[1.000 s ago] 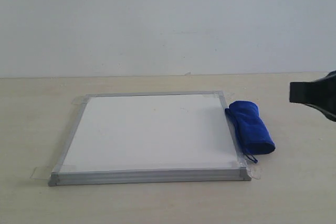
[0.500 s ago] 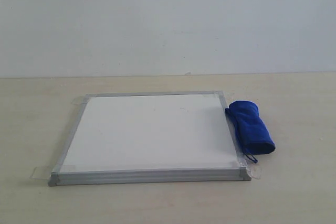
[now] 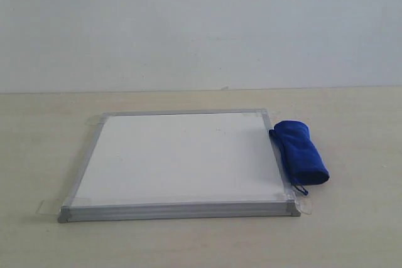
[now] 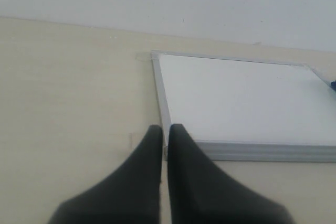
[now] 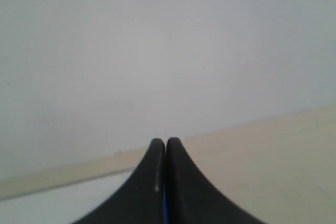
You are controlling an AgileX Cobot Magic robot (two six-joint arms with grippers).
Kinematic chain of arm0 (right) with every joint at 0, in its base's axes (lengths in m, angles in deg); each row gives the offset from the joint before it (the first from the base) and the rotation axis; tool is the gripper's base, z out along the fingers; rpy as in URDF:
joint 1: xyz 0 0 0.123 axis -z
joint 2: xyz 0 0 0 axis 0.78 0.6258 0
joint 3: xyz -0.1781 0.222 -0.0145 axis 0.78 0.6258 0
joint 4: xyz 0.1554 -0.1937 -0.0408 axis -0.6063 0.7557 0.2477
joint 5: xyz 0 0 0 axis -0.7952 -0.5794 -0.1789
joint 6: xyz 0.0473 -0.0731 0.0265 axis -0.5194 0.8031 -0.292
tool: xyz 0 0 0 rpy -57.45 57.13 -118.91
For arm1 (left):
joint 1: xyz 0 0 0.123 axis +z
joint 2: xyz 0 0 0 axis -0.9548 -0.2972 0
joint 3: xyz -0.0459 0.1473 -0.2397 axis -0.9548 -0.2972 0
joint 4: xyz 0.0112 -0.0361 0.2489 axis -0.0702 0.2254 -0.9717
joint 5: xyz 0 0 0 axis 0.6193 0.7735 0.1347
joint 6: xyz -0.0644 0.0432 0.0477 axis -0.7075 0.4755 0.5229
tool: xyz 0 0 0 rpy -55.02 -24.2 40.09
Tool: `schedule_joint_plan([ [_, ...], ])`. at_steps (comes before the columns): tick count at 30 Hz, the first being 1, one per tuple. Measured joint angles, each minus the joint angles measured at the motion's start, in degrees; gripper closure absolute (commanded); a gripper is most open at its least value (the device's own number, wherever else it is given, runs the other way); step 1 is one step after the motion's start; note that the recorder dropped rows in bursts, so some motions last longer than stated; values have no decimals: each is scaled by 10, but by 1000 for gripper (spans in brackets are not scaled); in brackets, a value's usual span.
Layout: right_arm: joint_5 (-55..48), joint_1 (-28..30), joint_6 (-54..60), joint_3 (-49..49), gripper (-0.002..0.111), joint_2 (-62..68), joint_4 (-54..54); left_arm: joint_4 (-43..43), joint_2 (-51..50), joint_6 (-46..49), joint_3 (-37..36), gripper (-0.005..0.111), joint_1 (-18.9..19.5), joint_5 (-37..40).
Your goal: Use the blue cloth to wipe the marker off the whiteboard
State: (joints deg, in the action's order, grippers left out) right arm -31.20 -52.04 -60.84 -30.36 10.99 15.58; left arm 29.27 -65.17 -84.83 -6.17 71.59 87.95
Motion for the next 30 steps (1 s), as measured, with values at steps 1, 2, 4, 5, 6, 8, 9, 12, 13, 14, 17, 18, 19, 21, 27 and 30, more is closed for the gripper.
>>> schedule_joint_plan([
  [1, -18, 0, 7, 0, 108, 0, 0, 0, 0, 0, 0, 103, 0, 0],
  [2, -35, 1, 15, 1, 108, 0, 0, 0, 0, 0, 0, 103, 0, 0],
  [4, -65, 1, 25, 1, 108, 0, 0, 0, 0, 0, 0, 103, 0, 0],
  [5, -78, 1, 28, 1, 108, 0, 0, 0, 0, 0, 0, 103, 0, 0],
  [6, -88, 1, 31, 1, 108, 0, 0, 0, 0, 0, 0, 103, 0, 0],
  [8, -113, 1, 31, 1, 108, 0, 0, 0, 0, 0, 0, 103, 0, 0],
  [9, -123, 1, 31, 1, 108, 0, 0, 0, 0, 0, 0, 103, 0, 0],
  [12, -156, 1, 31, 1, 108, 0, 0, 0, 0, 0, 0, 103, 0, 0],
  [13, -168, 1, 32, 1, 108, 0, 0, 0, 0, 0, 0, 103, 0, 0],
  [14, -179, 1, 36, 1, 108, 0, 0, 0, 0, 0, 0, 103, 0, 0],
  [17, -192, 1, 64, 2, 108, 0, 0, 0, 0, 0, 0, 103, 0, 0],
  [18, -194, 1, 76, 3, 108, 0, 0, 0, 0, 0, 0, 103, 0, 0],
  [19, -196, 1, 88, 3, 108, 0, 0, 0, 0, 0, 0, 103, 0, 0],
  [21, -196, 1, 109, 3, 108, 0, 0, 0, 0, 0, 0, 103, 0, 0],
  [27, -196, 1, 124, 3, 108, 0, -1, 0, 0, 0, 0, 103, 0, 0],
  [30, -196, 1, 125, 3, 108, 0, -1, 0, 0, 0, 0, 103, 0, 0],
])
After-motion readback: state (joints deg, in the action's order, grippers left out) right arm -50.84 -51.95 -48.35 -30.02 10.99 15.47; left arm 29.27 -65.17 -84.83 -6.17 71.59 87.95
